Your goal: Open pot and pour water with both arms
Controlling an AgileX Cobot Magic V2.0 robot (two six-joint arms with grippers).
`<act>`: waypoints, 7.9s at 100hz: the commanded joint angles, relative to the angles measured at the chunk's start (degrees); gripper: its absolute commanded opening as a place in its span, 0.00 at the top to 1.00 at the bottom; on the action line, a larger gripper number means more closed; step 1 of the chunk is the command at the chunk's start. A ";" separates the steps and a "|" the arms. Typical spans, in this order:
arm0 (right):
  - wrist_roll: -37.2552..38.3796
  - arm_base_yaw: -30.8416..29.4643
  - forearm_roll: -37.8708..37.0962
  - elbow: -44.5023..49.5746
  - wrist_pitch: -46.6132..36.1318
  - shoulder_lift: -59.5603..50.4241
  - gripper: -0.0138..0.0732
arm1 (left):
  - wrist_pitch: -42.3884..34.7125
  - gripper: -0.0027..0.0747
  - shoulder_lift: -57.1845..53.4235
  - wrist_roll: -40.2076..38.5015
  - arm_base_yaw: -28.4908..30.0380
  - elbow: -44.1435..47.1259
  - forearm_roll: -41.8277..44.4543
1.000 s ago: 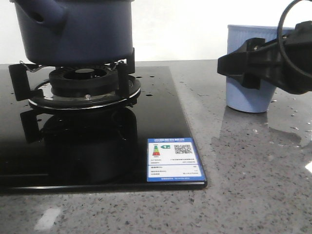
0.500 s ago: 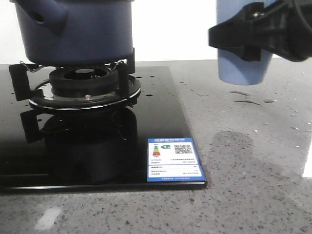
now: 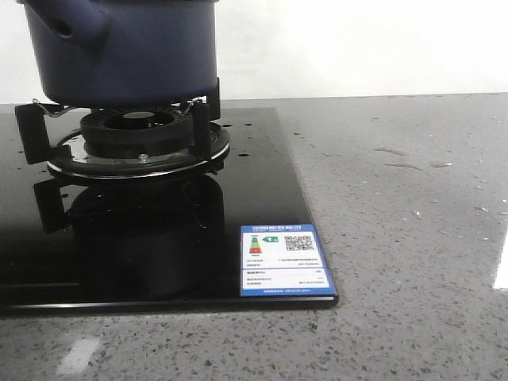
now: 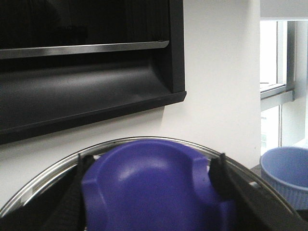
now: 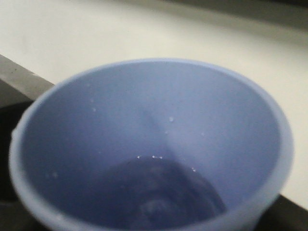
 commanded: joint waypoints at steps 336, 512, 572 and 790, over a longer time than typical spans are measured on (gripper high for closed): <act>5.84 11.18 -69.67 -36.47 21.88 23.28 0.55 | -0.15 0.60 -0.97 -0.71 0.14 -1.50 -8.23; 40.18 -21.43 -39.46 22.39 -15.00 -5.32 0.45 | 5.82 0.60 -0.88 -0.71 -1.21 -1.45 -2.77; 40.18 -21.43 -39.46 22.39 -15.10 -9.79 0.18 | 9.42 0.60 -0.88 -0.71 -1.21 1.91 -2.77; 44.34 -21.43 -39.82 16.28 -16.33 -14.49 0.10 | 10.71 0.60 20.65 2.47 -6.24 -4.18 -5.32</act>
